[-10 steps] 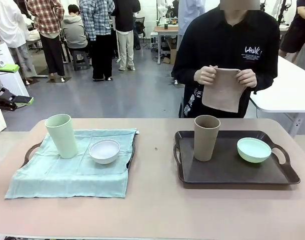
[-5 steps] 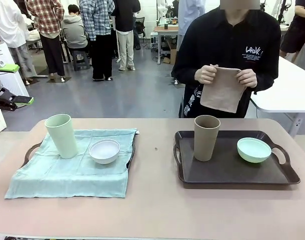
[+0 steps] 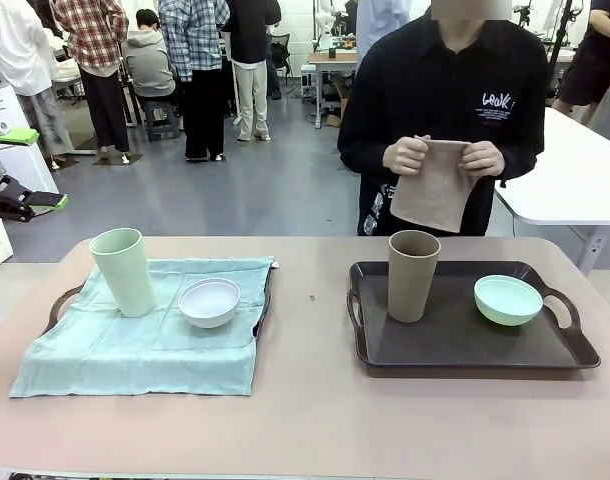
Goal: Set up a tray with a mat and arrange the tableware.
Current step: Pick up the Picnic Bowl and Reusable plastic cup from the Handle tray in front of the human's position and hold them in the air.
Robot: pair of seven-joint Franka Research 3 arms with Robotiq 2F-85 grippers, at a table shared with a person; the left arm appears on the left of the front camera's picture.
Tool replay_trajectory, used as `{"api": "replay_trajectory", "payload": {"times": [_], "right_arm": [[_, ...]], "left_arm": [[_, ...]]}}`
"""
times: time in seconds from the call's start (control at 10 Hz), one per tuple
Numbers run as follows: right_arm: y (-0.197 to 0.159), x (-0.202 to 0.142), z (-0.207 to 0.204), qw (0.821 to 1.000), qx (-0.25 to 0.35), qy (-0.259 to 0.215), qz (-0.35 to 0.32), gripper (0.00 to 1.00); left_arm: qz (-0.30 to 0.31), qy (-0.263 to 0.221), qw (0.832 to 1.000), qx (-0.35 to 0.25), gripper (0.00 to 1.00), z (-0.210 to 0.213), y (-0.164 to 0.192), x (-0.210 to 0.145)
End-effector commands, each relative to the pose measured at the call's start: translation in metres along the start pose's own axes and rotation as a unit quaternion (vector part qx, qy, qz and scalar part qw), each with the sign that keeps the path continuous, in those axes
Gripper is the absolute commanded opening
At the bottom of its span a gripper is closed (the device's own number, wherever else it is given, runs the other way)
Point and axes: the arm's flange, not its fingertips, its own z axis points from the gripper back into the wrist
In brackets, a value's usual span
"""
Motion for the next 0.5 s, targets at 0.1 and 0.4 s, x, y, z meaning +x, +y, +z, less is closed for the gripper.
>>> {"api": "replay_trajectory", "payload": {"times": [0.1,0.4], "right_arm": [[0.000,0.000,0.000,1.000,0.000,0.000,0.000,0.95],[0.044,0.042,-0.035,0.962,-0.245,-0.095,0.079,0.95]], "left_arm": [[0.000,0.000,1.000,0.000,1.00,0.000,0.000,0.000],[-0.172,0.014,0.978,0.113,1.00,-0.094,-0.048,0.044]]}}
